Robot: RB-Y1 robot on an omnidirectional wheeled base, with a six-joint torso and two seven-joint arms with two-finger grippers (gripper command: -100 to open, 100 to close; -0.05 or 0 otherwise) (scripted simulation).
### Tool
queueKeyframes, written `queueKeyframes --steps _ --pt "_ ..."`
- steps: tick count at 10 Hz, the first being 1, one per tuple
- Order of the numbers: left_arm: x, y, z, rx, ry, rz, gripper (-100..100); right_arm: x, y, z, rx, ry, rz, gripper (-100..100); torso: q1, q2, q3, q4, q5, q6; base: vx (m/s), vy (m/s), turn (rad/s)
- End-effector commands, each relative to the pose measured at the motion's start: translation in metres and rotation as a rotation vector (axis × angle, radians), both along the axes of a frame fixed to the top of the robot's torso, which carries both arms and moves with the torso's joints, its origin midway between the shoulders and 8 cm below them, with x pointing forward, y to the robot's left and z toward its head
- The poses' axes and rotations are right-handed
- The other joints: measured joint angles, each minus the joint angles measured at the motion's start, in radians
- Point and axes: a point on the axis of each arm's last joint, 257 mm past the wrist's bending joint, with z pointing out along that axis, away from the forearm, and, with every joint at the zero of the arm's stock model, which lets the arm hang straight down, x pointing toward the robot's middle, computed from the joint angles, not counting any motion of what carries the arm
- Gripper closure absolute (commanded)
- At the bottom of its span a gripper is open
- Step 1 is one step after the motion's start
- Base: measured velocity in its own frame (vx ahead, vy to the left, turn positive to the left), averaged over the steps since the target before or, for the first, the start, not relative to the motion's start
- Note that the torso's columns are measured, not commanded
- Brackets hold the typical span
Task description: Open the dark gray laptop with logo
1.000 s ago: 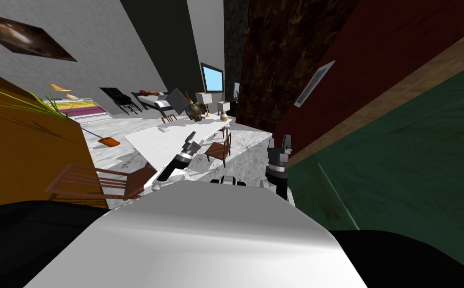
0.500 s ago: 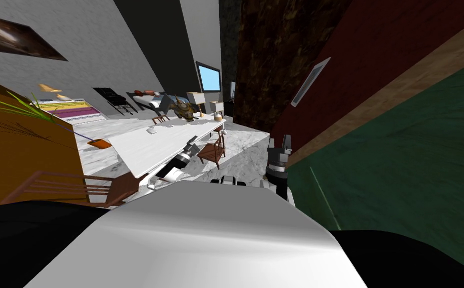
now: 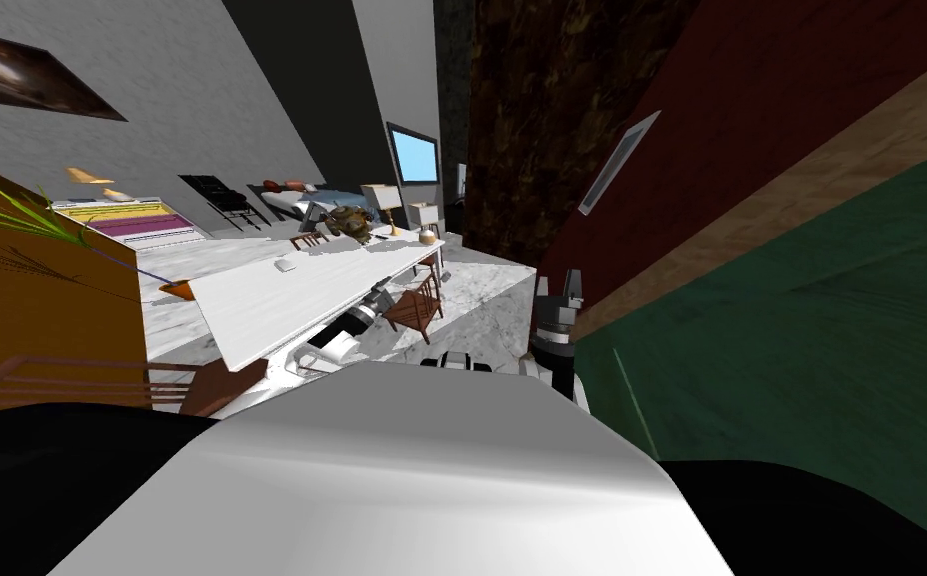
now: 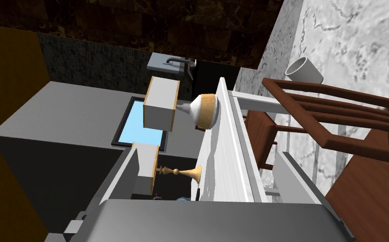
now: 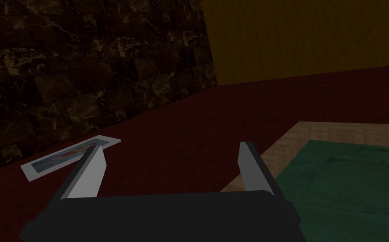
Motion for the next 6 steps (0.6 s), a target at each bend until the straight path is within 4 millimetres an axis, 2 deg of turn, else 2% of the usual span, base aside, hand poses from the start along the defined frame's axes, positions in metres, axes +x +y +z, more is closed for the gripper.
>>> queueKeyframes --steps 1,2,3,4,5,6 --pt "0.004 0.025 -0.015 -0.001 0.084 0.031 -100 0.000 0.000 0.000 0.000 0.000 0.000 0 -0.001 0.002 0.001 0.001 0.000 0.000 0.137 -0.127 0.018" --pt "0.006 0.047 -0.024 -0.003 0.140 0.062 -100 0.000 0.000 0.000 0.000 0.000 0.000 0 -0.001 0.000 0.001 0.000 0.000 0.000 0.201 -0.166 0.036" --pt "0.006 0.048 -0.026 -0.004 0.149 0.066 -100 0.000 0.000 0.000 0.000 0.000 0.000 0 -0.003 -0.004 -0.002 -0.001 -0.001 0.000 0.155 -0.145 0.026" --pt "0.008 0.071 -0.034 -0.006 0.202 0.105 -100 0.000 0.000 0.000 0.000 0.000 0.000 0 -0.002 -0.001 -0.001 0.000 -0.001 0.000 0.174 -0.139 0.047" --pt "0.008 0.072 -0.035 -0.009 0.209 0.108 -100 0.000 0.000 0.000 0.000 0.000 0.000 0 -0.001 -0.001 0.000 0.000 0.000 0.000 0.155 -0.134 0.028" --pt "0.010 0.097 -0.041 -0.012 0.257 0.154 -100 0.000 0.000 0.000 0.000 0.000 0.000 0 -0.001 0.001 0.001 0.000 0.000 0.000 0.149 -0.082 -0.075"
